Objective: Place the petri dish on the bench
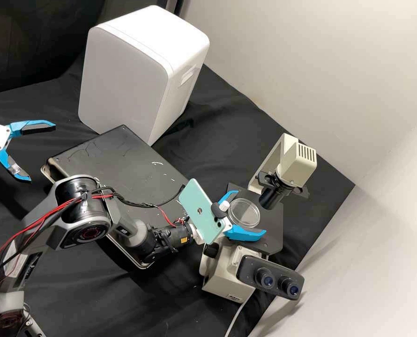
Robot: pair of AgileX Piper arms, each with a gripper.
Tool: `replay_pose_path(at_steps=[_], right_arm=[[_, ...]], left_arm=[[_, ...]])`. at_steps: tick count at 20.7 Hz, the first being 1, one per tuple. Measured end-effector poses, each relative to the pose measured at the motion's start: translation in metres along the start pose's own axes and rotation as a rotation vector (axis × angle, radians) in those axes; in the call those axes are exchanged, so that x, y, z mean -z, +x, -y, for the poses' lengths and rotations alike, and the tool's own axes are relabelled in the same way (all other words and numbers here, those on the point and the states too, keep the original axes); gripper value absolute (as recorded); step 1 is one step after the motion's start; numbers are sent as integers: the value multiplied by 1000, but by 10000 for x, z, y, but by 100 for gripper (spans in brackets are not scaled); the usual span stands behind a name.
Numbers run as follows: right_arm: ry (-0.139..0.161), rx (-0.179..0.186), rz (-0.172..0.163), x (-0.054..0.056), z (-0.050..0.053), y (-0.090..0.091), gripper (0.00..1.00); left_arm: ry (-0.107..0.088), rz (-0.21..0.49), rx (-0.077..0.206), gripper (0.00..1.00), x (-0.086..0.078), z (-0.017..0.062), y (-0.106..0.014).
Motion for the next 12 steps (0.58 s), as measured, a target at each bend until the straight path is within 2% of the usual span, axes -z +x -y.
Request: replay_pose_path(at_steps=[12], right_arm=[[9, 2, -2, 9, 8, 0, 0]], left_arm=[[0, 0, 0, 100, 0, 0, 0]])
